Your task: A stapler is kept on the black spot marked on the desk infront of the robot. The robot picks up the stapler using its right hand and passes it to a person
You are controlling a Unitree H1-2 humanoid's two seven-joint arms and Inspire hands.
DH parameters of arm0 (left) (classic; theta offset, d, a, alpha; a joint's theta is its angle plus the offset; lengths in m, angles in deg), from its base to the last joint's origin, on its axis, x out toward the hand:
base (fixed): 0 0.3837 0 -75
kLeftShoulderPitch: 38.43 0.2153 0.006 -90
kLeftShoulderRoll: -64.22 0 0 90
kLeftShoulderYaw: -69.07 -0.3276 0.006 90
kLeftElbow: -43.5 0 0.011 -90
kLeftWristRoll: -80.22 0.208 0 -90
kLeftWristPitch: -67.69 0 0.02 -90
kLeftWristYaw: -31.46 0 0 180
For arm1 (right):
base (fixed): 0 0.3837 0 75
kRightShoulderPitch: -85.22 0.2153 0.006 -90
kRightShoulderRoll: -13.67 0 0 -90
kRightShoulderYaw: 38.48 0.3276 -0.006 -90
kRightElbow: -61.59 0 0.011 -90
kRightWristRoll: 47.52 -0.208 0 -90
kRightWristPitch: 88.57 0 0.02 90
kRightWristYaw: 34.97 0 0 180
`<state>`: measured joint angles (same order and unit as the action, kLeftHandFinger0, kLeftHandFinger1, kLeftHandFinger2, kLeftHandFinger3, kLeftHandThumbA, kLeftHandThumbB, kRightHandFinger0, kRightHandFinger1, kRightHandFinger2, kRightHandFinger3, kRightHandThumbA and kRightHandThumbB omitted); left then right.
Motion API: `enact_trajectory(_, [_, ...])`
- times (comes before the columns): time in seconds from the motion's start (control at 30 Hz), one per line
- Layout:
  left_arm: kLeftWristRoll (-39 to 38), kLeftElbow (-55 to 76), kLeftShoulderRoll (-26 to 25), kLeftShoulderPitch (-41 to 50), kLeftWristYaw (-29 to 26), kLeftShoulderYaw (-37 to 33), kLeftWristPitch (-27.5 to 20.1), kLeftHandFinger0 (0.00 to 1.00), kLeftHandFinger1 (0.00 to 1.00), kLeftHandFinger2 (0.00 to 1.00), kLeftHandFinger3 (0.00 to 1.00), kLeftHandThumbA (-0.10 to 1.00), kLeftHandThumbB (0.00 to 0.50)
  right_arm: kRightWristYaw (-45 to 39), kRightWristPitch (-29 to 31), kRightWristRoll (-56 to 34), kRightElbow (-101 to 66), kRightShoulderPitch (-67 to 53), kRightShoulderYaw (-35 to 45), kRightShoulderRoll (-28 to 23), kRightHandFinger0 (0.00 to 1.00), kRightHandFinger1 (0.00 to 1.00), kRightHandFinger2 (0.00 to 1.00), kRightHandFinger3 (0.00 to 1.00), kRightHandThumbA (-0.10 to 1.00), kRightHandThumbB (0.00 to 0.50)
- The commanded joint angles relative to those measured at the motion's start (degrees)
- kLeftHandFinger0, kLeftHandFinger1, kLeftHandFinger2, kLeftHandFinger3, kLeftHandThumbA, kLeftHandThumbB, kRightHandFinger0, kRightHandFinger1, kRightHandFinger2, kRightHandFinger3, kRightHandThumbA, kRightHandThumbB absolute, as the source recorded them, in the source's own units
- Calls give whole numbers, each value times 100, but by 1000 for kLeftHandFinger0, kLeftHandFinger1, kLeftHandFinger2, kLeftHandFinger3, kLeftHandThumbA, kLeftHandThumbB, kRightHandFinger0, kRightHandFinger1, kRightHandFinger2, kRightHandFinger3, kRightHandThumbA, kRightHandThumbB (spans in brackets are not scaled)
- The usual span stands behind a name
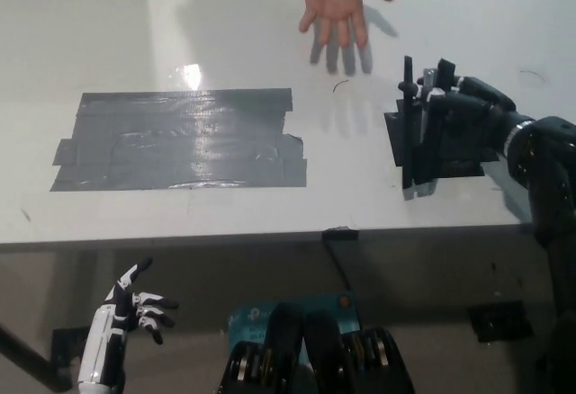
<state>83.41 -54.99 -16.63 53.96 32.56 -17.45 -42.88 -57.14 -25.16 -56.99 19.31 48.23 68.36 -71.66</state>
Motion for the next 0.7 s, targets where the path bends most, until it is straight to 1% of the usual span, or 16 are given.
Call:
enact_trajectory(0.0, [-44, 197, -94, -104, 76, -53, -32, 275, 407, 477, 868, 1000, 433, 523, -34, -3391, -1587, 1464, -1118, -377, 0, 0, 0, 0, 876, 1])
enact_trajectory(0.1, [-39, 170, -103, -123, 78, -55, -62, 279, 417, 480, 862, 1000, 442, 797, -34, -2817, -1521, 1754, -936, -116, 0, 0, 0, 31, 838, 0])
enact_trajectory(0.13, [-39, 174, -107, -128, 87, -60, -55, 280, 419, 481, 863, 1000, 443, 804, -34, -2588, -1491, 1846, -909, -64, 0, 0, 0, 38, 834, 17])
enact_trajectory(0.2, [-34, 170, -111, -135, 91, -65, -57, 280, 420, 482, 866, 1000, 440, 1129, -34, -2644, -1394, 1974, -879, 16, 0, 0, 0, 83, 774, 23])
enact_trajectory(0.23, [-48, 181, -112, -135, 98, -66, -42, 277, 419, 480, 865, 1000, 437, 1235, -34, -2629, -1168, 2137, -820, 76, 0, 0, 0, 62, 752, 56])
enact_trajectory(0.27, [-57, 187, -110, -133, 102, -65, -36, 276, 419, 480, 865, 1000, 437, 1272, -34, -2624, -1063, 2210, -805, 96, 0, 0, 0, 60, 737, 56])
enact_trajectory(0.3, [-75, 214, -106, -123, 110, -66, -2, 275, 417, 479, 862, 1000, 439, 1319, -34, -2437, -868, 2368, -779, 130, 0, 0, 0, 13, 724, 86])
enact_trajectory(0.33, [-73, 218, -107, -124, 111, -68, -3, 273, 416, 478, 863, 1000, 435, 1357, -34, -2368, -838, 2415, -772, 144, 0, 0, 0, 1, 720, 78])
enact_trajectory(0.37, [-77, 214, -110, -128, 116, -71, -29, 270, 416, 477, 862, 1000, 425, 1436, -34, -2246, -773, 2507, -755, 171, 0, 0, 0, 0, 750, 60])
enact_trajectory(0.4, [-73, 211, -107, -128, 113, -73, -43, 263, 411, 471, 857, 1000, 423, 1496, -34, -2174, -689, 2593, -689, 207, 0, 0, 0, 0, 775, 20])
enact_trajectory(0.43, [-61, 213, -103, -127, 106, -74, -47, 261, 409, 468, 857, 1000, 420, 1551, -34, -2133, -589, 2684, -588, 251, 0, 0, 0, 4, 779, 4])
enact_trajectory(0.5, [-66, 244, -90, -122, 97, -70, 0, 259, 401, 458, 854, 1000, 421, 1648, -34, -2044, -399, 2867, -355, 334, 0, 0, 0, 27, 794, 0])
enact_trajectory(0.53, [-73, 247, -89, -122, 99, -70, -18, 257, 399, 455, 852, 1000, 413, 1750, -34, -1897, -378, 2946, -273, 378, 0, 0, 0, 1, 792, 0])
enact_trajectory(0.57, [-73, 248, -90, -122, 99, -70, -27, 256, 399, 455, 852, 1000, 413, 1846, -34, -1791, -372, 2993, -229, 409, 0, 0, 0, 0, 782, 8])
enact_trajectory(0.6, [-73, 249, -90, -121, 99, -70, -24, 256, 399, 454, 852, 1000, 413, 1891, -34, -1752, -368, 3011, -215, 421, 0, 0, 0, 0, 774, 2])
enact_trajectory(0.67, [-139, 272, -77, -113, 115, -61, 74, 258, 403, 456, 847, 1000, 442, 2046, -34, -1538, -372, 3107, -117, 493, 0, 0, 0, 0, 772, 8])
